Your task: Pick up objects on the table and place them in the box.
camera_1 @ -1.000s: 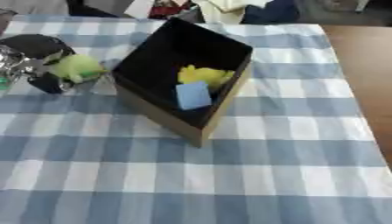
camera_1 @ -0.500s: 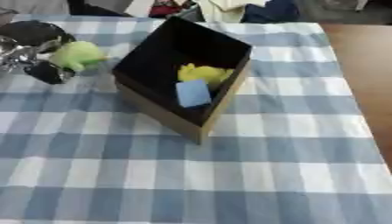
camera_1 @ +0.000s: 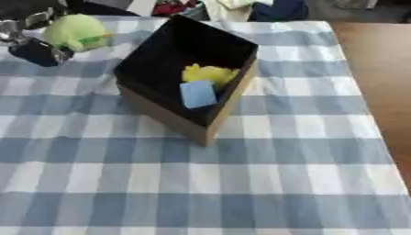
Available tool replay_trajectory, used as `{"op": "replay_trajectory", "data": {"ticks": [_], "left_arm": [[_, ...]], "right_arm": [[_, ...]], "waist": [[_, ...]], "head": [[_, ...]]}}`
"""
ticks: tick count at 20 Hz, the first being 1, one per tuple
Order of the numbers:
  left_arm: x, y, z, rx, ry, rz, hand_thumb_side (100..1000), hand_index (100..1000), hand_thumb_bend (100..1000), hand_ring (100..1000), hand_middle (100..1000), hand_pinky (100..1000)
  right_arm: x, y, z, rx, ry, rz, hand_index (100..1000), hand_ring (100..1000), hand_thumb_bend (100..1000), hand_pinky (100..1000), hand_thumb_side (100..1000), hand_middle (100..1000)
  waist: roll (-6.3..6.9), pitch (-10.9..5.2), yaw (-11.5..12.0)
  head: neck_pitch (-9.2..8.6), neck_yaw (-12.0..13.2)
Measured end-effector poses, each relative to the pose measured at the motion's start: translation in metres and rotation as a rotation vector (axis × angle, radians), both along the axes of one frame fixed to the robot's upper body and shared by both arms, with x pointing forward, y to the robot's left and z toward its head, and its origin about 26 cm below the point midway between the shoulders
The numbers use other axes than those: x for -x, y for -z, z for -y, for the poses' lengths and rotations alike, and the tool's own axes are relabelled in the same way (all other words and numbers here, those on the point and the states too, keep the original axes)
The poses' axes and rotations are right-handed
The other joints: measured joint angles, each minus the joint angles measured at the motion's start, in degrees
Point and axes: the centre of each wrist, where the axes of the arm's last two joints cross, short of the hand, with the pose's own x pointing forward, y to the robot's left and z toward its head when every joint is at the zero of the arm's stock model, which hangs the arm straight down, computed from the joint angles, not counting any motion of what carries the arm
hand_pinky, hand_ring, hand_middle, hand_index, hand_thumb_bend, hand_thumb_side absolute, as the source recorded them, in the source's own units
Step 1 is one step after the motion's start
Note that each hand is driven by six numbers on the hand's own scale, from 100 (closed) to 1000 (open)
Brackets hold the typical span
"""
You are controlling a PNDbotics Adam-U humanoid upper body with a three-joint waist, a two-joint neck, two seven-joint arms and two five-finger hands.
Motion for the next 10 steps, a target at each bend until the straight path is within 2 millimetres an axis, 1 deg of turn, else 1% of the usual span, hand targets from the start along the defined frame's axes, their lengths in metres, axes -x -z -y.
{"op": "replay_trajectory", "data": {"ticks": [5, 10], "left_arm": [[0.015, -0.018, 0.028, -0.015, 0.110, 0.062, 319, 845, 100, 788, 685, 708], [0.020, -0.027, 0.054, -0.009, 0.214, 0.073, 328, 834, 100, 777, 670, 697]], "right_arm": [[0.000, 0.002, 0.000, 0.000, 0.001, -0.009, 800, 907, 100, 990, 666, 738], [0.000, 0.003, -0.001, 0.000, -0.003, -0.010, 801, 907, 100, 991, 666, 737]], "waist": [[0.14, -0.25, 0.0], [0.41, -0.54, -0.3]], "head": [[0.05, -0.1], [0.06, 0.4]]}}
